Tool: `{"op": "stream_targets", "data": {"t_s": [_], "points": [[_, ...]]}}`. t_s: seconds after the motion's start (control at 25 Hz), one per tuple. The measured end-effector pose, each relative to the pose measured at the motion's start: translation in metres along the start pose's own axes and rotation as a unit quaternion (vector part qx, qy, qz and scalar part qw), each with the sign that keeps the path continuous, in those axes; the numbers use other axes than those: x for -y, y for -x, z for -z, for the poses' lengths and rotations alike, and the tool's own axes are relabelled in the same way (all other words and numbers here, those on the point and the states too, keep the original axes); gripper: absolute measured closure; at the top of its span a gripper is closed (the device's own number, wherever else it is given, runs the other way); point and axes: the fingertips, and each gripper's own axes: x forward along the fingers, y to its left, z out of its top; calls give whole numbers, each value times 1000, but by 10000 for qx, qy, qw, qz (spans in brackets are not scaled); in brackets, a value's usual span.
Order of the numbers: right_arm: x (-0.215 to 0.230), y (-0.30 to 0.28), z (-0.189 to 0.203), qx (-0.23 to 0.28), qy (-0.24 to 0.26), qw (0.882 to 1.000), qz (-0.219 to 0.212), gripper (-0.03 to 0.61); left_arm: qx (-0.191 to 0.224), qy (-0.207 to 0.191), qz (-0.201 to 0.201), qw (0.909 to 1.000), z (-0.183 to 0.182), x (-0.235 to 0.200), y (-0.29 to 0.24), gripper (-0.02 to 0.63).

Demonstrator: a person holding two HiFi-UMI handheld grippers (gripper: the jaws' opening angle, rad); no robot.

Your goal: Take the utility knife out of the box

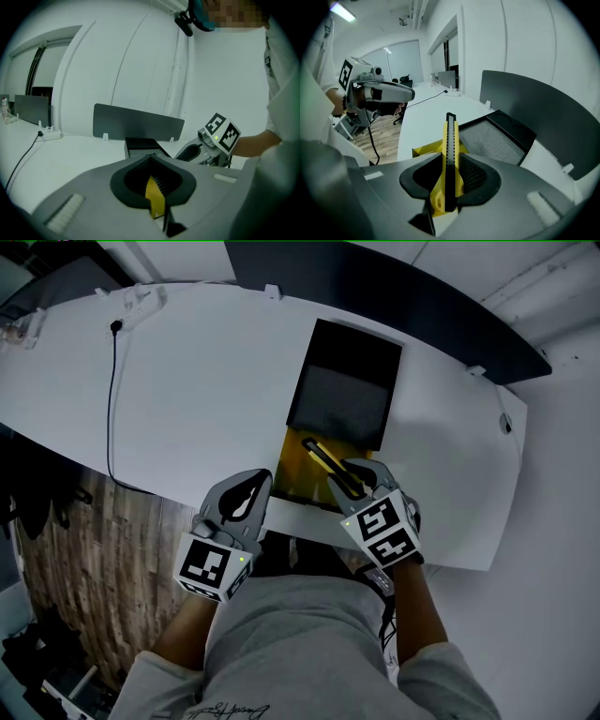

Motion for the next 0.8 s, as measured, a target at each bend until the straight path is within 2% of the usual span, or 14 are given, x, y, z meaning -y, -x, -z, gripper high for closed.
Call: {"op": "stream_targets", "data": {"t_s": [0.32, 0.8], "points": [[-5, 33, -22, 607, -314, 9977, 11, 446, 94, -100, 53, 9999, -12, 15, 9, 614], [-11, 79, -40, 1353, -719, 9882, 40, 446, 280, -122, 89, 9995, -29, 32, 20, 614]]}}
